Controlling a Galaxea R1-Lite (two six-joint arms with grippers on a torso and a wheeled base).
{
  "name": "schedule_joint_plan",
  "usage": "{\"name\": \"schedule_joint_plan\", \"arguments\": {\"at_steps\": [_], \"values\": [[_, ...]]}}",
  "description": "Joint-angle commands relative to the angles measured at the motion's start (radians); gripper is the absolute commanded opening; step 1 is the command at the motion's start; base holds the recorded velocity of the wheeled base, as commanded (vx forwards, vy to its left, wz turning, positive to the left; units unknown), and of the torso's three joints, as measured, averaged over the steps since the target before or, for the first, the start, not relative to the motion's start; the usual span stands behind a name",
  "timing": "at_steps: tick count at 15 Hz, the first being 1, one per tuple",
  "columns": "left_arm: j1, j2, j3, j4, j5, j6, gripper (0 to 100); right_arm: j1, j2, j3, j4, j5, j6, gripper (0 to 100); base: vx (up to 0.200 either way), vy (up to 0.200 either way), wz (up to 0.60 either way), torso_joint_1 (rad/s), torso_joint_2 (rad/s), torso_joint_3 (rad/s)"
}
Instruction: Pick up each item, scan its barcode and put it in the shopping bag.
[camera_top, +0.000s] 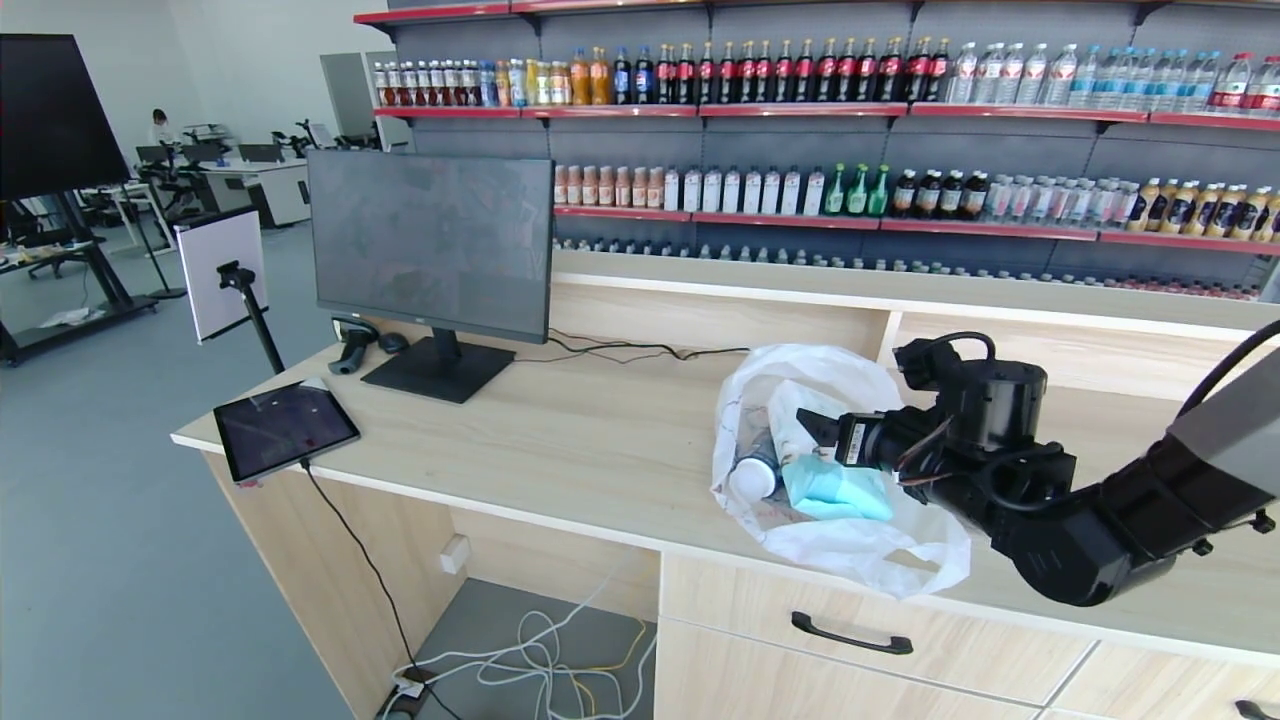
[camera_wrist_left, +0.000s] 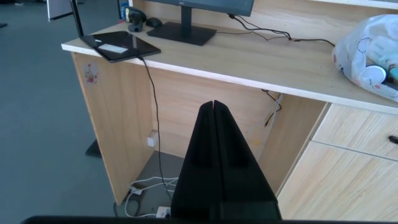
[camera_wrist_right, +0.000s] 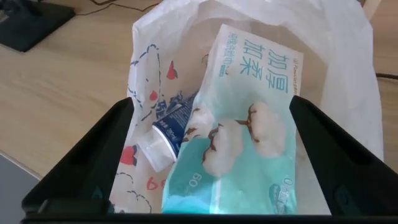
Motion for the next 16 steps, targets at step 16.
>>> {"name": "schedule_joint_plan", "arguments": {"at_steps": [16], "values": [[0.001, 0.0, 0.0, 0.001, 0.001, -0.002, 0, 0.046, -0.763, 0.803, -0.262, -0.023, -0.15, 100, 0.0, 0.0, 0.0, 0.0, 0.0, 0.0]]}}
